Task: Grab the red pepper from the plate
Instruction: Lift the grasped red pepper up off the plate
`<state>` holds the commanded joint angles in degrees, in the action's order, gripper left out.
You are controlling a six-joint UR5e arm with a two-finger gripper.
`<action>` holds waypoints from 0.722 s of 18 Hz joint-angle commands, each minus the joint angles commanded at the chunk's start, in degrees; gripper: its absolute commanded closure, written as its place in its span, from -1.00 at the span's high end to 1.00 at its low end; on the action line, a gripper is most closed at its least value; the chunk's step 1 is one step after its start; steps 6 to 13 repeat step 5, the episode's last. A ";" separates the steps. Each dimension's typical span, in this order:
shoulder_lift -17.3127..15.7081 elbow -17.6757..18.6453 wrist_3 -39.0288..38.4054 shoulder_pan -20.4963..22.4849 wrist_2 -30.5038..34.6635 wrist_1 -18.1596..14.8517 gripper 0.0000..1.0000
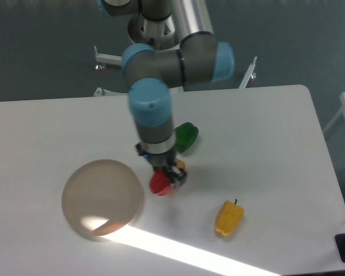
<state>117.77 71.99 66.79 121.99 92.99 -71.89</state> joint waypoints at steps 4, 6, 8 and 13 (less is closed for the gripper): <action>0.27 -0.45 0.88 1.06 -0.26 0.09 0.20; 0.27 -0.45 0.88 1.06 -0.26 0.09 0.20; 0.27 -0.45 0.88 1.06 -0.26 0.09 0.20; 0.27 -0.45 0.88 1.06 -0.26 0.09 0.20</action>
